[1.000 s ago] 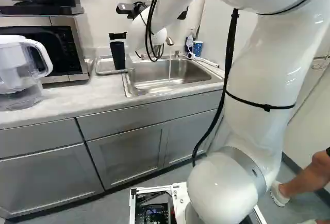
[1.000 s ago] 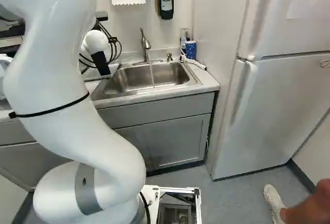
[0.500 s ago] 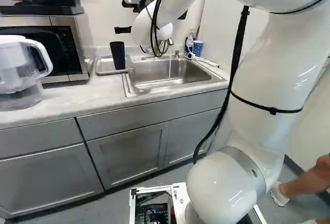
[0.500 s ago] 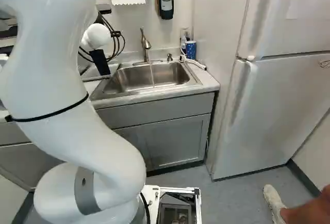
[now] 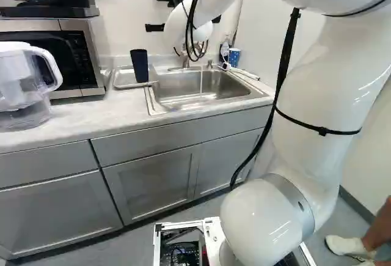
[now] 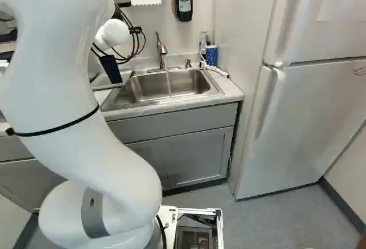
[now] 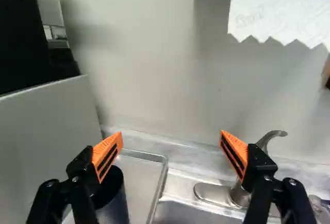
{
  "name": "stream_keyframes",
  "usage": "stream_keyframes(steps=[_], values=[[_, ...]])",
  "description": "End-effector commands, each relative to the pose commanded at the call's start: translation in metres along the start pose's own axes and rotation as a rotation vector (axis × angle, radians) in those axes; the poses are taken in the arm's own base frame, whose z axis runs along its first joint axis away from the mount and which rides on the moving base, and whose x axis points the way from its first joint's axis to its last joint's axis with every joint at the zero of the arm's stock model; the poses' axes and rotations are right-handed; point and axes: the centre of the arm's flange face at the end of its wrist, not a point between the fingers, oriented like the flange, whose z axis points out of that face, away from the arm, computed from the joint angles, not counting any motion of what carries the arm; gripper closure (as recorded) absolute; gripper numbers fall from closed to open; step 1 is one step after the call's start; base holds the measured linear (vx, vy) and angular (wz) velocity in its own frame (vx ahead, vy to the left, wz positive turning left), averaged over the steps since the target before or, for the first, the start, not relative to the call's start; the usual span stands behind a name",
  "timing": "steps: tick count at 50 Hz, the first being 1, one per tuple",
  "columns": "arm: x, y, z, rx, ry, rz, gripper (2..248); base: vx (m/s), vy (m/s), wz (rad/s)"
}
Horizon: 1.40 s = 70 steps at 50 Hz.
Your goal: Rinse the cup and place it in the tray
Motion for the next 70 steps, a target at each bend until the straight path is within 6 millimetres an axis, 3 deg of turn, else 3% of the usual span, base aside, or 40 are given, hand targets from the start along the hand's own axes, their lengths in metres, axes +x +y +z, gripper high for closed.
stream_keyframes(steps=[29,43,70], values=[[0.028,0.040,-0.026,-0.080,0.041,-0.008,3,0.000,0.000,0.000],[0.025,0.061,-0.034,-0.124,0.019,-0.005,3,0.000,0.000,0.000],[0.020,0.104,-0.010,-0.190,-0.007,0.005,3,0.000,0.000,0.000]])
